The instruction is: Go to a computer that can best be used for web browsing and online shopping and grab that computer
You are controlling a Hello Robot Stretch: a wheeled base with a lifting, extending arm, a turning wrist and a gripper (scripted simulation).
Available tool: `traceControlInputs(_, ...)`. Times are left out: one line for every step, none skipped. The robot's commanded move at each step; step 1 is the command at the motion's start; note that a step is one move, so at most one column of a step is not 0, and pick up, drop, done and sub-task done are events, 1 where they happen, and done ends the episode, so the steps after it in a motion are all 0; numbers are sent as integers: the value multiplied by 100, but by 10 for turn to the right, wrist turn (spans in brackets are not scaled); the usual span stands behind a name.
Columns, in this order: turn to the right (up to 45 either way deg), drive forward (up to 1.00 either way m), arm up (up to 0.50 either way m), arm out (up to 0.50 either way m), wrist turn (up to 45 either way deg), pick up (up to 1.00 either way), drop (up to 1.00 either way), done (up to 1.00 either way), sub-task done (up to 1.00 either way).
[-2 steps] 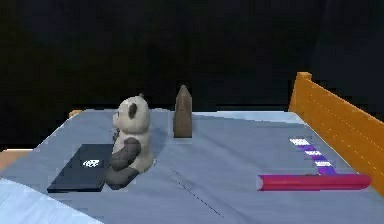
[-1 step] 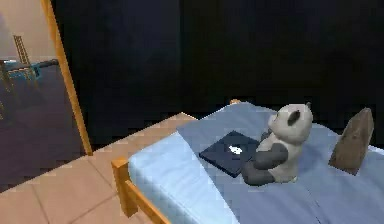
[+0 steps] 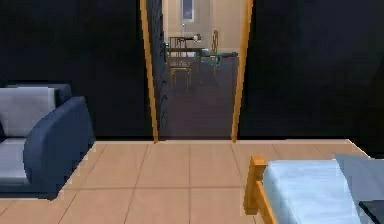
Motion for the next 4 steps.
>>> traceControlInputs(-270,0,0,0,0,0,0,0,0)
traceControlInputs(390,0,0,0,0,0,0,0,0)
traceControlInputs(0,95,0,0,0,0,0,0,0)
traceControlInputs(0,0,50,0,0,0,0,0,0)
